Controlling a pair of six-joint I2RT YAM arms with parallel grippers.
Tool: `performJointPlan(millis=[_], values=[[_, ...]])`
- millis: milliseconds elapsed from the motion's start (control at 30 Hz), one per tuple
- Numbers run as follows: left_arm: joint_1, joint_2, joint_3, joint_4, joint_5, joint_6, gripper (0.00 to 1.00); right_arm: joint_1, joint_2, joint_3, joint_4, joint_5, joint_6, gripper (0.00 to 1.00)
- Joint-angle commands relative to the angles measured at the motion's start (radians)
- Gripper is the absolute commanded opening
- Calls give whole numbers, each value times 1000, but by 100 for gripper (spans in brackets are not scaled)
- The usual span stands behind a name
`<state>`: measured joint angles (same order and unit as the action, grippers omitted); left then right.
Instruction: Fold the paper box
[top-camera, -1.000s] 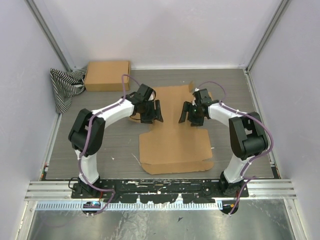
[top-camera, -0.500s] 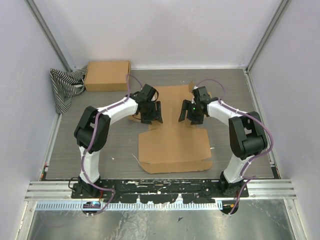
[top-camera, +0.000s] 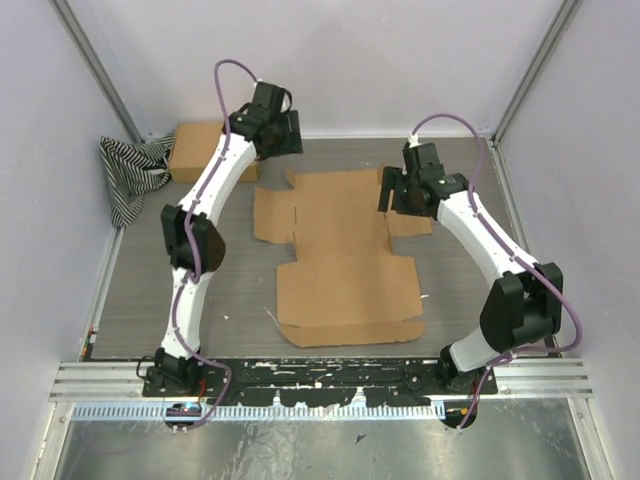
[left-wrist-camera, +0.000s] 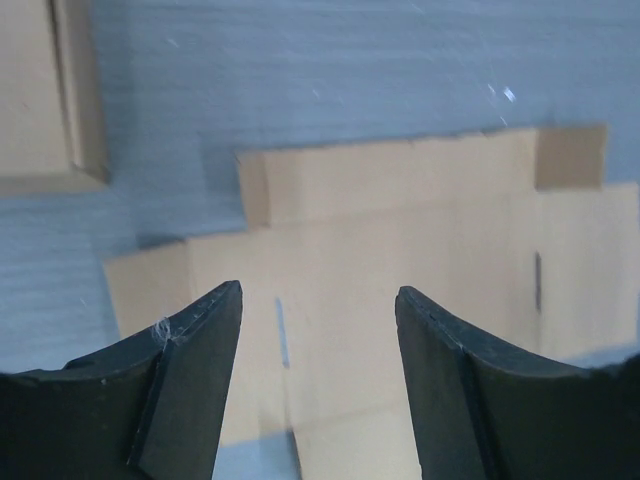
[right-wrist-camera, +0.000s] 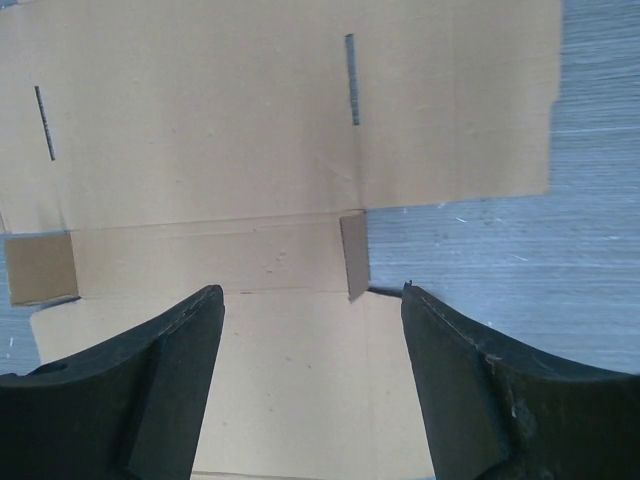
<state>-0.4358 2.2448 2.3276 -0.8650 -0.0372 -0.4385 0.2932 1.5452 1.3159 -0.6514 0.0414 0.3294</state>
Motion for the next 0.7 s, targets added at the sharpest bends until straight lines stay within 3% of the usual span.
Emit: performJointPlan(millis=[0, 100, 267, 667], values=[[15, 228, 265, -234, -50, 56, 69, -9, -78, -4, -49, 69, -23, 77], [28, 287, 304, -226, -74, 40, 69, -17, -101, -25, -49, 61, -25, 77], [44, 274, 166, -82, -28, -8, 67, -20, -135, -55, -36, 51, -33, 77], [44, 352, 196, 17, -35, -41, 61, -23, -146, -85, -15, 22, -30, 77]])
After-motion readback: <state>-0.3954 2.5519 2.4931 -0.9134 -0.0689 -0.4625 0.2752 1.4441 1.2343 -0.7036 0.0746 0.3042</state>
